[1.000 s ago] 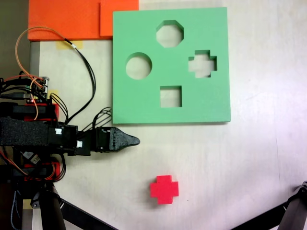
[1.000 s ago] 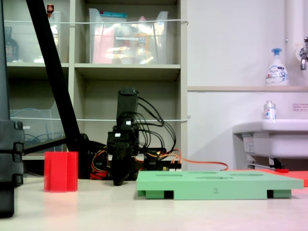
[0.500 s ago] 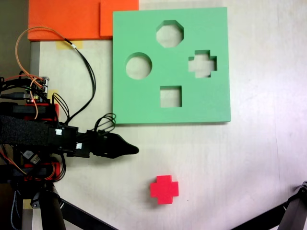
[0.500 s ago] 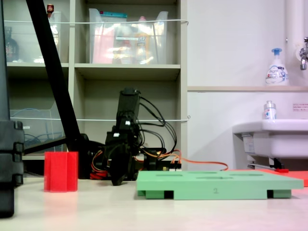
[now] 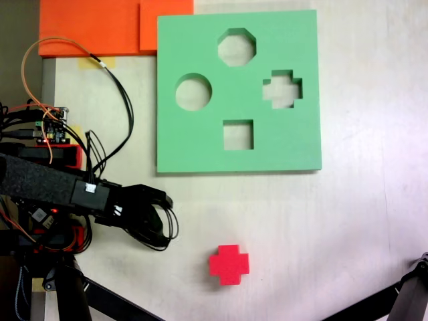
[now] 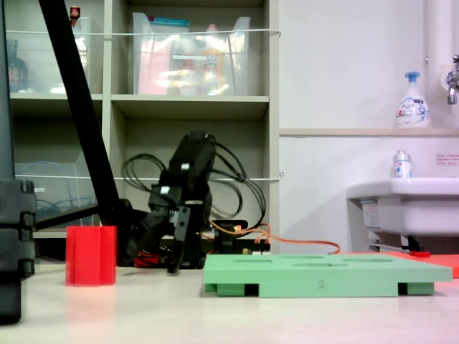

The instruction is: Put the cross columnar block into the corresponding hole

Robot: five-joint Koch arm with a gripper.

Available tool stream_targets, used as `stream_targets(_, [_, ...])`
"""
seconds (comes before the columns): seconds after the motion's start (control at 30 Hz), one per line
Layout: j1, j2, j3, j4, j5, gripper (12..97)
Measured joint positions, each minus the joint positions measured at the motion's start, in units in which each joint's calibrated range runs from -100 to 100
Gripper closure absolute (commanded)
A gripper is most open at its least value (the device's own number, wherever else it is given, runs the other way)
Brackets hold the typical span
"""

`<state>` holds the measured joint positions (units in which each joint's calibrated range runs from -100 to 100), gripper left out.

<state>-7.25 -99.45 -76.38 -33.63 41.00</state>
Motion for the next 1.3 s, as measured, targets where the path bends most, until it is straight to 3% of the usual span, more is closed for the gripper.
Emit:
stream_targets(0.17, [-0.63, 0.0, 22.05, -29.47, 2.15, 54.4])
stream_targets(0.37, [-0.73, 0.0, 33.61, -42.19, 3.52, 39.7])
stream_targets(0.5, [-0.63, 0.0, 40.08, -46.21, 3.76, 34.6])
stream_targets(0.83, [-3.47, 8.62, 48.51, -49.24, 4.93, 34.6])
stream_targets(1.3, [-4.35, 27.77, 51.84, -36.81, -0.05, 35.2])
